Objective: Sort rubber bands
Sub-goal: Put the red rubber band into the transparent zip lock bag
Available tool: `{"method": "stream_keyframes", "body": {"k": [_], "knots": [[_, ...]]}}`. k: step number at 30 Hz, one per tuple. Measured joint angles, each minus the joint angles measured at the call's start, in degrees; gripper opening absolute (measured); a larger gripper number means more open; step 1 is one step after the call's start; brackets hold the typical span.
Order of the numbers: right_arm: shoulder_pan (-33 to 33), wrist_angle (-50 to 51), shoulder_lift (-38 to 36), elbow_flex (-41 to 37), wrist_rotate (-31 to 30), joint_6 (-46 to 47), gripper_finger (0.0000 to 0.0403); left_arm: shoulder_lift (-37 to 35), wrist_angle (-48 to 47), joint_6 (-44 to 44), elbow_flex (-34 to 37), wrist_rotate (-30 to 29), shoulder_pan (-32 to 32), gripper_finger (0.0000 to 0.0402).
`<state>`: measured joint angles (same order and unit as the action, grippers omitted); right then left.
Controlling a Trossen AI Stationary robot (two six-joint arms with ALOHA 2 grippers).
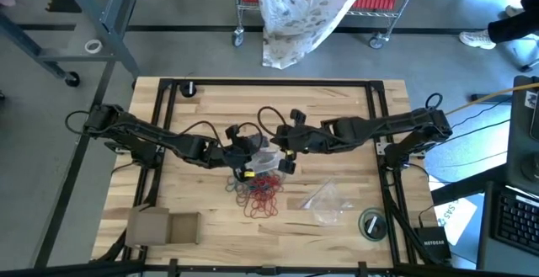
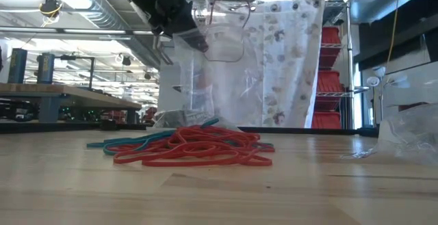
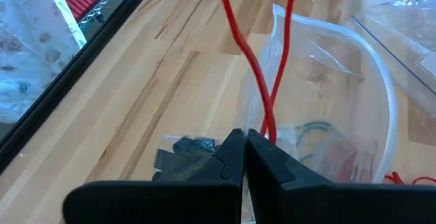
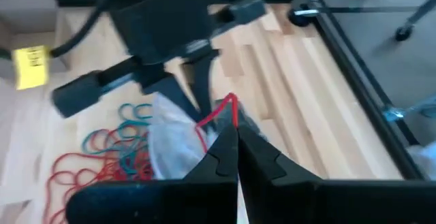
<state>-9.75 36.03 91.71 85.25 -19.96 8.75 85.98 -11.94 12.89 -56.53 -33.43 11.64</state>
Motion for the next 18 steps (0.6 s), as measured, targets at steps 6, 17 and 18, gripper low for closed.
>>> {"method": "stream_keyframes", "body": {"k": [6,17,18], "knots": [[0.0,0.5,2.2,-0.1,1.9,-0.5,0.0001,-0.1,1.9,-1.4,0.0,0.0,0.0,0.0001],[0.0,2.2,1.9,-0.1,7.6,-3.3,0.0086,-0.1,1.7,-2.6,0.0,0.0,-0.1,0.0001],[0.0,2.7,1.2,-0.1,8.0,-3.4,0.0099,-0.1,1.8,-2.6,0.0,0.0,-0.1,0.0001]]}}
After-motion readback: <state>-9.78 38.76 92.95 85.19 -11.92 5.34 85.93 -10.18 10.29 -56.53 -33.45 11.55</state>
